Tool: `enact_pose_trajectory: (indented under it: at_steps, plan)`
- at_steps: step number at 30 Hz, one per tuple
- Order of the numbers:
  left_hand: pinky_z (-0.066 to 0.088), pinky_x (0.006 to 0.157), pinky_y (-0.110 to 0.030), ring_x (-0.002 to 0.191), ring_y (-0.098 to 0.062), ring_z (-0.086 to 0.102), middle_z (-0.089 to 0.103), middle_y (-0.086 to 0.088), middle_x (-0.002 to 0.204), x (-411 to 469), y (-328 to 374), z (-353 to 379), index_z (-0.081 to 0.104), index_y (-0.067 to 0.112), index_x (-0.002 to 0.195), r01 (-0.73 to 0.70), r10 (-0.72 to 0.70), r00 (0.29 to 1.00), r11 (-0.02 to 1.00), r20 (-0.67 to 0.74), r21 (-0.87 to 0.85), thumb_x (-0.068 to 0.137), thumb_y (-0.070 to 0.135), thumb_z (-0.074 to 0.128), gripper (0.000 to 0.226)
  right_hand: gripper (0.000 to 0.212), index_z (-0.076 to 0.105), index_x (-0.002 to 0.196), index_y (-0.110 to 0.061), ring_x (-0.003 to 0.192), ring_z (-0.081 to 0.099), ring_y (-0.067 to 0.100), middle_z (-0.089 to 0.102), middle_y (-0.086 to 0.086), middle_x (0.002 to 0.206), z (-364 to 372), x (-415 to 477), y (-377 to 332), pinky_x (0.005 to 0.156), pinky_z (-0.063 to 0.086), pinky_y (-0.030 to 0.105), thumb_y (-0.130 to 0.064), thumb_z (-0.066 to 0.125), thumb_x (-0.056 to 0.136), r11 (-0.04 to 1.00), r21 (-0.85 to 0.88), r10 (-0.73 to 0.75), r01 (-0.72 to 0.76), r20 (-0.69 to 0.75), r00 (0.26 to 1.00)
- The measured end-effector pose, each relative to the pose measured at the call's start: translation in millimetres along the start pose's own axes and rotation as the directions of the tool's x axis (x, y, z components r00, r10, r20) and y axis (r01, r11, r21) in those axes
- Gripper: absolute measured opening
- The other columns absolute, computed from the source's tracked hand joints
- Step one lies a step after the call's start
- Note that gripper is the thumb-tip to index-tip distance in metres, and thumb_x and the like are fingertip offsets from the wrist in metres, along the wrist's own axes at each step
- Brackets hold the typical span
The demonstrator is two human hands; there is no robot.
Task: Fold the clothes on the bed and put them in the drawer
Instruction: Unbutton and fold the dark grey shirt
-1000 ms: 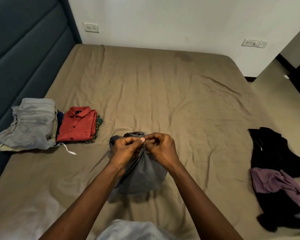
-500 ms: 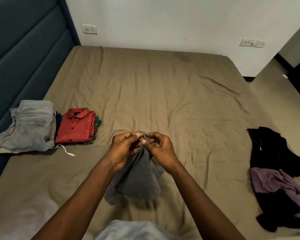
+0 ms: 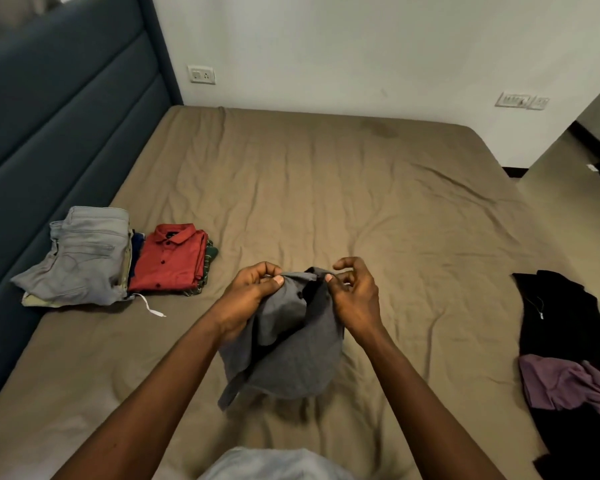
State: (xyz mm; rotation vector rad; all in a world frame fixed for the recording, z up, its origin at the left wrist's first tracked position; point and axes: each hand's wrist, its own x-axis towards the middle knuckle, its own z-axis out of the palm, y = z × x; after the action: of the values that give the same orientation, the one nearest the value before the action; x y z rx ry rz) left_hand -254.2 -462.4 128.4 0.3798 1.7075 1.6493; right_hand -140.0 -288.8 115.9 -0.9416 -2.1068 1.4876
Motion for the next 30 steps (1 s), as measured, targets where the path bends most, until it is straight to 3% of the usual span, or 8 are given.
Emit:
enact_pose_trajectory:
  at_steps: [5, 8, 11, 14, 19, 21, 25, 30]
  plan:
    - [0.054, 0.066, -0.028, 0.076, -0.026, 0.063, 0.065, -0.023, 0.090, -1.7, 8.4, 8.5, 0.058, 0.010, 0.106, -0.021, 0.021, 1.000, 0.988, 0.002, -0.152, 0.103, -0.003, 0.051, 0.015, 0.033, 0.075, 0.079, -0.016, 0.083, 0.070, 0.016, 0.075, 0.000, 0.083, 16.6, -11.4, -10.0, 0.083, 0.058, 0.036, 0.005, 0.052, 0.090, 0.993, 0.111, 0.005, -0.029, 0.207, 0.978]
    - [0.055, 0.073, -0.026, 0.081, -0.019, 0.068, 0.071, -0.012, 0.088, -3.5, 6.7, 13.0, 0.060, 0.004, 0.098, -0.111, 0.108, 0.994, 0.984, -0.031, -0.138, 0.102, -0.009, 0.046, 0.020, 0.024, 0.074, 0.100, 0.007, 0.081, 0.066, 0.022, 0.071, 0.015, 0.086, 19.2, -20.0, -17.2, 0.071, 0.055, 0.027, -0.013, 0.063, 0.093, 0.903, 0.335, 0.139, -0.268, 0.364, 0.921]
    - [0.056, 0.077, -0.023, 0.087, -0.014, 0.071, 0.075, -0.003, 0.089, -6.9, 3.9, 18.2, 0.065, 0.002, 0.095, -0.149, 0.145, 0.988, 0.987, -0.060, -0.054, 0.100, -0.010, 0.048, 0.021, 0.026, 0.077, 0.092, 0.000, 0.081, 0.070, 0.024, 0.074, 0.018, 0.087, 21.6, -25.2, -7.7, 0.076, 0.057, 0.035, -0.024, 0.069, 0.098, 0.881, 0.392, 0.109, -0.266, 0.378, 0.919]
    - [0.054, 0.081, -0.027, 0.091, -0.007, 0.070, 0.076, 0.004, 0.092, -8.2, -2.6, 17.4, 0.071, 0.011, 0.095, -0.195, 0.222, 0.969, 0.955, -0.104, 0.222, 0.096, 0.004, 0.062, 0.012, 0.014, 0.079, 0.083, -0.009, 0.081, 0.069, 0.025, 0.075, 0.019, 0.087, 24.0, -25.9, -0.5, 0.080, 0.056, 0.038, -0.015, 0.072, 0.094, 0.869, 0.432, 0.107, -0.242, 0.313, 0.944]
    - [0.048, 0.092, -0.019, 0.112, 0.002, 0.056, 0.055, 0.013, 0.120, -23.8, -26.3, 28.0, 0.077, 0.032, 0.102, -0.208, 0.438, 0.881, 0.696, -0.178, 0.687, 0.082, 0.043, 0.083, 0.024, 0.025, 0.078, 0.085, 0.001, 0.080, 0.070, 0.025, 0.075, 0.026, 0.091, 26.6, -25.8, 8.0, 0.077, 0.057, 0.035, -0.023, 0.076, 0.091, 0.817, 0.495, 0.181, -0.296, 0.269, 0.946]
    - [0.051, 0.083, -0.019, 0.097, 0.003, 0.061, 0.058, 0.015, 0.107, -28.0, -30.7, 37.4, 0.076, 0.031, 0.097, -0.219, 0.512, 0.815, 0.704, -0.270, 0.675, 0.083, 0.041, 0.083, 0.018, 0.031, 0.077, 0.084, 0.003, 0.078, 0.066, 0.023, 0.074, 0.029, 0.092, 30.7, -26.7, 13.9, 0.075, 0.053, 0.035, -0.027, 0.076, 0.092, 0.851, 0.445, 0.189, -0.279, 0.237, 0.953]
    - [0.060, 0.074, -0.039, 0.077, -0.003, 0.071, 0.075, 0.011, 0.080, -23.9, -31.6, 49.0, 0.077, 0.028, 0.087, -0.137, 0.323, 0.892, 0.860, -0.316, 0.492, 0.085, 0.031, 0.083, 0.007, 0.028, 0.079, 0.087, -0.001, 0.088, 0.071, 0.027, 0.073, 0.032, 0.095, 39.5, -29.6, 22.0, 0.079, 0.053, 0.041, -0.026, 0.069, 0.097, 0.842, 0.445, 0.236, -0.307, 0.207, 0.949]
    - [0.061, 0.074, -0.033, 0.076, -0.006, 0.074, 0.077, 0.008, 0.077, -19.9, -35.2, 45.9, 0.080, 0.020, 0.086, -0.061, 0.235, 0.894, 0.907, -0.381, 0.418, 0.083, 0.016, 0.084, 0.006, 0.027, 0.071, 0.117, -0.001, 0.068, 0.064, 0.005, 0.072, 0.012, 0.093, 31.2, -28.4, 10.5, 0.064, 0.047, 0.017, 0.003, 0.054, 0.097, 0.799, 0.471, 0.196, -0.373, 0.383, 0.903]
